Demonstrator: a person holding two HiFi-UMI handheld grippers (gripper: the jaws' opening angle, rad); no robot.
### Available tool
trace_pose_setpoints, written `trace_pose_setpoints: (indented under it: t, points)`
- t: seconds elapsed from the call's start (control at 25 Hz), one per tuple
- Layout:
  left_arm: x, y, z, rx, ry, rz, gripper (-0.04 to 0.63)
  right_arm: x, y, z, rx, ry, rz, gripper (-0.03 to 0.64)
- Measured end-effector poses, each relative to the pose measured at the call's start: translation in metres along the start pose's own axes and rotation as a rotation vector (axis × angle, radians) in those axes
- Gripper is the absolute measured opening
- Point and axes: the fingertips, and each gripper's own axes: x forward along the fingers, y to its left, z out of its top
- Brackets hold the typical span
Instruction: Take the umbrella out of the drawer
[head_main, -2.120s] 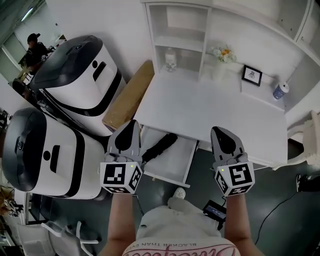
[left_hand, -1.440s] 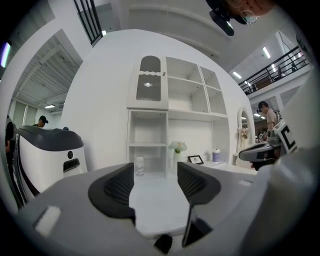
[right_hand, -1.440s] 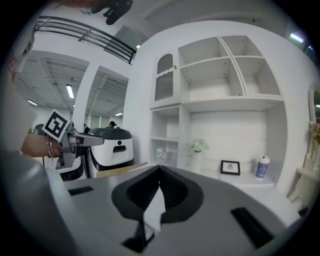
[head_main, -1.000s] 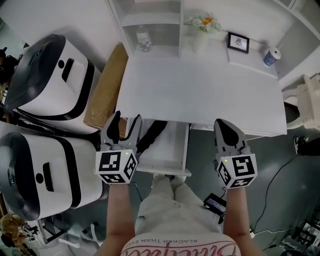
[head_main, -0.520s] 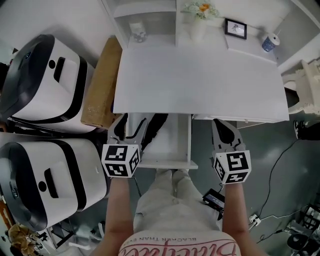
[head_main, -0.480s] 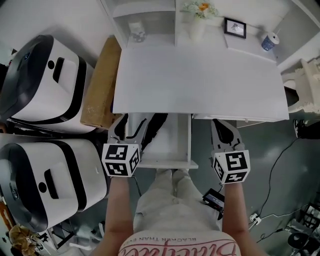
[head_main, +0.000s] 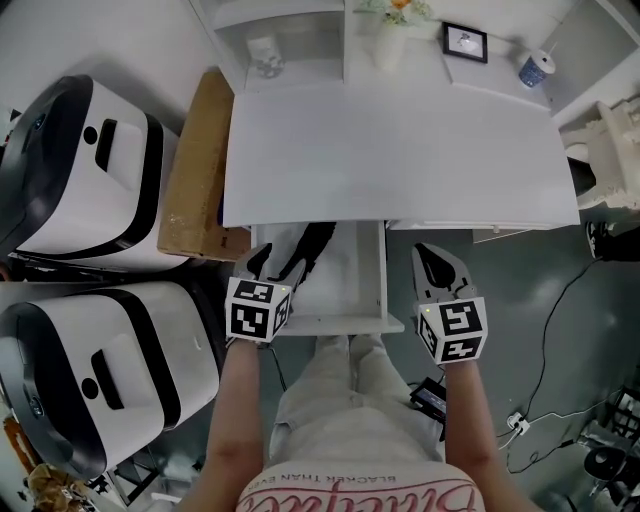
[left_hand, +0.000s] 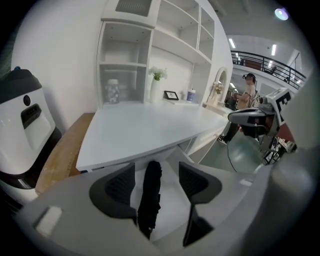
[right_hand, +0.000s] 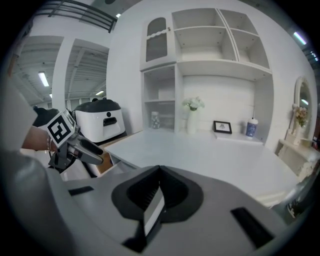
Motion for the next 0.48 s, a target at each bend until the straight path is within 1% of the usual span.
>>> trace_pose_setpoints:
  t: [0.2, 0.48]
  points:
    - [0.026, -0.003, -0.028, 0.020, 0.114, -0.050, 0.278, 0.007, 0.004, -0.024, 0.038, 0.049, -0.004, 0.008]
    - [0.062, -0.002, -0.060, 0.041, 0.245, -0.100, 0.284, 0.016, 0.006, -0.048, 0.074, 0.096, -0.011, 0.008]
